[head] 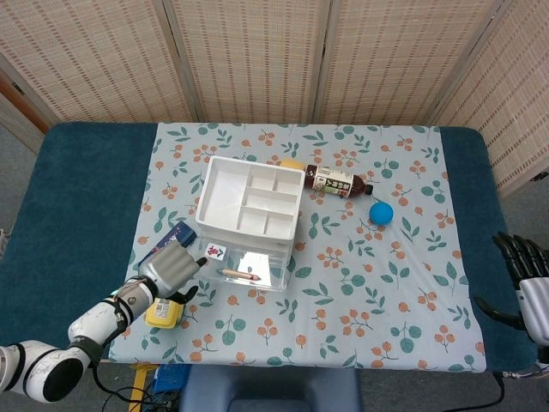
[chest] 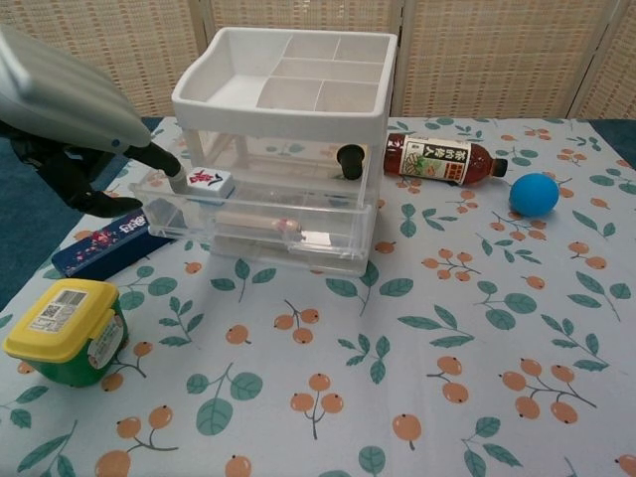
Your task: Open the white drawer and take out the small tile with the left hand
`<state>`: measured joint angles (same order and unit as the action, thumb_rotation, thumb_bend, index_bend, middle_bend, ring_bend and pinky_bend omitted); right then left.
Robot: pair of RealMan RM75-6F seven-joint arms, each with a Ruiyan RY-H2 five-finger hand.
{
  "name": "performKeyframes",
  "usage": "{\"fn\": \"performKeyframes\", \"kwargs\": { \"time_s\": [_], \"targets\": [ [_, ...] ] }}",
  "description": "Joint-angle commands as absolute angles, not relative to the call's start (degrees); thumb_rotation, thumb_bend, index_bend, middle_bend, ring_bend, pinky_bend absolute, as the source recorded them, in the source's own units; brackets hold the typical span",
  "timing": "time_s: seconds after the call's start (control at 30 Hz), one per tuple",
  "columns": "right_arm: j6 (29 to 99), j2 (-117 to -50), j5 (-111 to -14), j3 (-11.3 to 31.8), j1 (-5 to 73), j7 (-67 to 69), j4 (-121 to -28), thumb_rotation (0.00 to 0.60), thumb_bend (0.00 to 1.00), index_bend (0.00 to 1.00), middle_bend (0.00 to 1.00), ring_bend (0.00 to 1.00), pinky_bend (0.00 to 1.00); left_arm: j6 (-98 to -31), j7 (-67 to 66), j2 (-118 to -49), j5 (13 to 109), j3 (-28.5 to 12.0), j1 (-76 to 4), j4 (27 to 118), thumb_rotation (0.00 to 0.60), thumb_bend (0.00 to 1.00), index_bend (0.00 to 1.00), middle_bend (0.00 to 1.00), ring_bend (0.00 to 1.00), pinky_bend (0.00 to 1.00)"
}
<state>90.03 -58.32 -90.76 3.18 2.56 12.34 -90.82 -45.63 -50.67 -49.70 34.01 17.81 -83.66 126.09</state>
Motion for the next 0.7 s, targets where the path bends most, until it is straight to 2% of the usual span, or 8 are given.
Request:
{"fn": "performKeyframes", "kwargs": {
  "time_s": [0.03,0.1,0.13,0.23,0.27,0.33,0.5,0.7],
  "targets": [
    [90.2,-58.2,-90.8,3.2,2.5,12.4,-90.9,0.600,0.20,0.00,0.04,0.00,0.00,-46.6,-48.1,-47.7,36.7,17.4,-81.4,127.2,0.201,0.47,0.15,0.96,1.00,1.00],
    [90.3,-58.0,-90.8,3.3,2.5,12.3,-91.0,0.600,0.20,0.00,0.04,0.00,0.00,-47.0,-45.7,-46.4,39.5,16.7,-79.4,127.4,0.242,0.47,0.15,0.96,1.00,1.00],
    [90.4,-58.0,-90.8,3.3,2.4,12.2,-91.0,0.600,0.20,0.00,0.04,0.00,0.00,-47.2,-44.6,-45.8,40.8,16.5,-78.4,127.3,0.289,0.46,0.16,0.95,1.00,1.00],
    [90.7,-57.7,-90.9,3.5,2.4,12.0,-91.3,0.600,0.20,0.00,0.04,0.00,0.00,-50.2,-39.8,-45.4,47.3,14.4,-73.7,126.4,0.514,0.46,0.20,0.94,1.00,1.00],
    [90.9,-57.5,-91.0,3.5,2.4,11.9,-91.4,0.600,0.20,0.00,0.04,0.00,0.00,-51.7,-38.0,-45.5,50.4,13.7,-71.6,125.7,0.563,0.46,0.21,0.94,1.00,1.00],
    [91.1,-57.2,-91.0,3.7,2.4,11.6,-91.7,0.600,0.20,0.00,0.04,0.00,0.00,-54.5,-34.6,-46.2,55.5,12.3,-68.1,124.1,0.598,0.45,0.24,0.94,1.00,1.00],
    [92.0,-56.4,-91.2,4.1,2.3,11.0,-92.6,0.600,0.20,0.00,0.04,0.00,0.00,-60.7,-27.9,-49.3,66.4,9.5,-61.2,119.2,0.600,0.42,0.28,0.94,1.00,1.00],
    [92.6,-55.6,-91.4,4.4,2.1,10.3,-93.5,0.600,0.20,0.00,0.04,0.00,0.00,-62.7,-25.0,-53.4,71.4,6.5,-57.4,115.6,0.600,0.39,0.30,0.94,1.00,1.00]
  ]
}}
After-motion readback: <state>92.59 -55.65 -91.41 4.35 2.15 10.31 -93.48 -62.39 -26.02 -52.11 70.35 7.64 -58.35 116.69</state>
